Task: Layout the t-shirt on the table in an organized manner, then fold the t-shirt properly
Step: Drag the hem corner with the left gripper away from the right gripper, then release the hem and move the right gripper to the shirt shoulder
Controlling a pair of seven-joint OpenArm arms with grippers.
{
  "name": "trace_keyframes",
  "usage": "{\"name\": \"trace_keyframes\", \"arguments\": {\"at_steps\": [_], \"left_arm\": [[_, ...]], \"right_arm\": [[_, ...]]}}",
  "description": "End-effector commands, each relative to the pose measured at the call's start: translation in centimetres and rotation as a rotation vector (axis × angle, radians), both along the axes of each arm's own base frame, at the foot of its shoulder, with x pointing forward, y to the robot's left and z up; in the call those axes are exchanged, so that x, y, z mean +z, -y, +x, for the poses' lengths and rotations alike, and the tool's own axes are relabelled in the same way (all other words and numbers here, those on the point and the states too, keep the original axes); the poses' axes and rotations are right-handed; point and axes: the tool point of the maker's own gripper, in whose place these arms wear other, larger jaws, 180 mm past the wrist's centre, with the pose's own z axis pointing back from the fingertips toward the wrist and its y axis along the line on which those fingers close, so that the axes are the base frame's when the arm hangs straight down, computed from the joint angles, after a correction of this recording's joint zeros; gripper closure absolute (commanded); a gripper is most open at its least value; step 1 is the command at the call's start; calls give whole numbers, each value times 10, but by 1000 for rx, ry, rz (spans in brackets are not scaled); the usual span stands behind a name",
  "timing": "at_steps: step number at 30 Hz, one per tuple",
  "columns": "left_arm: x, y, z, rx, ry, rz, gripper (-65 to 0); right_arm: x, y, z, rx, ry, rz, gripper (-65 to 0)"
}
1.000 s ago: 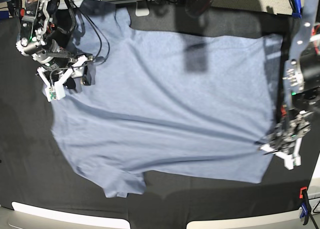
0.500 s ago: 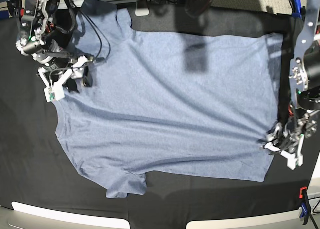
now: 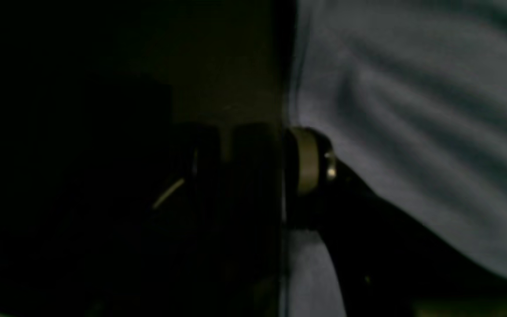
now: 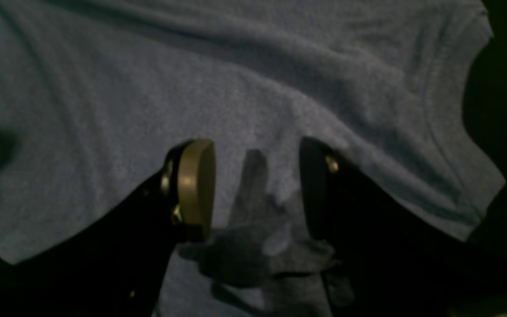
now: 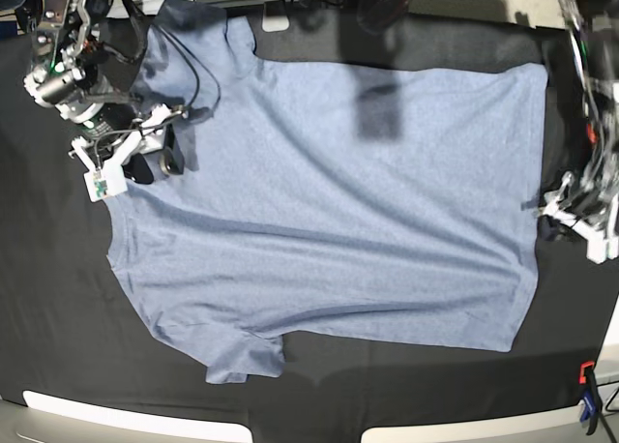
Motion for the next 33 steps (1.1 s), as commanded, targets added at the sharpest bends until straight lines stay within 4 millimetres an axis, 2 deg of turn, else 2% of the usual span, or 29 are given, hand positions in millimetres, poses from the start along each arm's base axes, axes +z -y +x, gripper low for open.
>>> {"name": "trace_keyframes", "arguments": {"at_steps": [1, 8, 11, 15, 20, 23, 29, 33], "left_arm": [[16, -15, -4, 31, 38, 26, -222], [4, -37, -95, 141, -43, 44, -222], [-7, -34, -127, 135, -101, 58, -222], [-14, -20, -156, 106, -144, 15, -222], [-23, 2, -184, 47, -209, -15, -222], [-26, 11, -194, 41, -218, -47, -222], [-14, 37, -200, -60, -215, -100, -222], [-4, 42, -198, -84, -205, -81, -222]], "right_arm": [[14, -1, 7, 12, 55, 4, -296], [13, 0, 6, 13, 46, 1, -296], [13, 0, 6, 13, 47, 1, -296], [13, 0, 6, 13, 46, 0, -296], [13, 0, 6, 14, 45, 0, -296], [12, 0, 6, 13, 44, -1, -296], [12, 0, 6, 13, 44, -1, -296], [13, 0, 6, 14, 44, -1, -296]]}}
